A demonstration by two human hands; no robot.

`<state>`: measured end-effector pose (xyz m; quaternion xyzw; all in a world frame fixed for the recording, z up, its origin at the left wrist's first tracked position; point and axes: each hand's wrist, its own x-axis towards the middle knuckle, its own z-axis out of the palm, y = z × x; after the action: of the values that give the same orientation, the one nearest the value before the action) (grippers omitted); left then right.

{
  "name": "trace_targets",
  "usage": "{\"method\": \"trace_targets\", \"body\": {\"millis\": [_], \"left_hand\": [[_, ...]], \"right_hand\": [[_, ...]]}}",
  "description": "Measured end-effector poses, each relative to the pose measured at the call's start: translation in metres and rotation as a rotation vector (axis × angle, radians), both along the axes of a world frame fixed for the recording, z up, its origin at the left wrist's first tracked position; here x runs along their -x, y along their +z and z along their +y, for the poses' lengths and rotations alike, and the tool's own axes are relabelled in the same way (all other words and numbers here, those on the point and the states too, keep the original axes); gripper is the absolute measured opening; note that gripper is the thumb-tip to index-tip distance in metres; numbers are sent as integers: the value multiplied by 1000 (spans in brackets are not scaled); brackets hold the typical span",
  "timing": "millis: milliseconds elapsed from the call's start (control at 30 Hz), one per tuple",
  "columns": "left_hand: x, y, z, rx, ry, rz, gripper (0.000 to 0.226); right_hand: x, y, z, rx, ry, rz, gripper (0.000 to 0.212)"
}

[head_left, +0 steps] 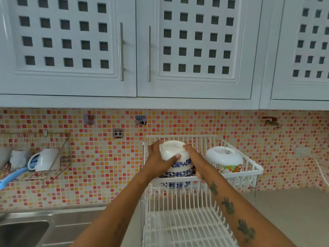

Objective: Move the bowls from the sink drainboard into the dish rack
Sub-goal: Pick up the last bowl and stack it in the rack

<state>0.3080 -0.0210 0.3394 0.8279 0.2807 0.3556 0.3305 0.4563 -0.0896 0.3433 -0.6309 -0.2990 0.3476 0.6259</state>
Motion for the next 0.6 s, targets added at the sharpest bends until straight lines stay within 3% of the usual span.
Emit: {"method": "trace_targets", "body": {"millis": [167,500,600], "left_hand": [[-4,3,3,189,52,-7,75],[-7,-1,8,181,64,13,70],[-4,0,1,139,81,-3,68]], "right_hand": [[-3,-2,4,31,-19,-3,54],[-7,-8,9,45,-25,-42,51],[-1,-5,4,44,-81,-99,70]]}}
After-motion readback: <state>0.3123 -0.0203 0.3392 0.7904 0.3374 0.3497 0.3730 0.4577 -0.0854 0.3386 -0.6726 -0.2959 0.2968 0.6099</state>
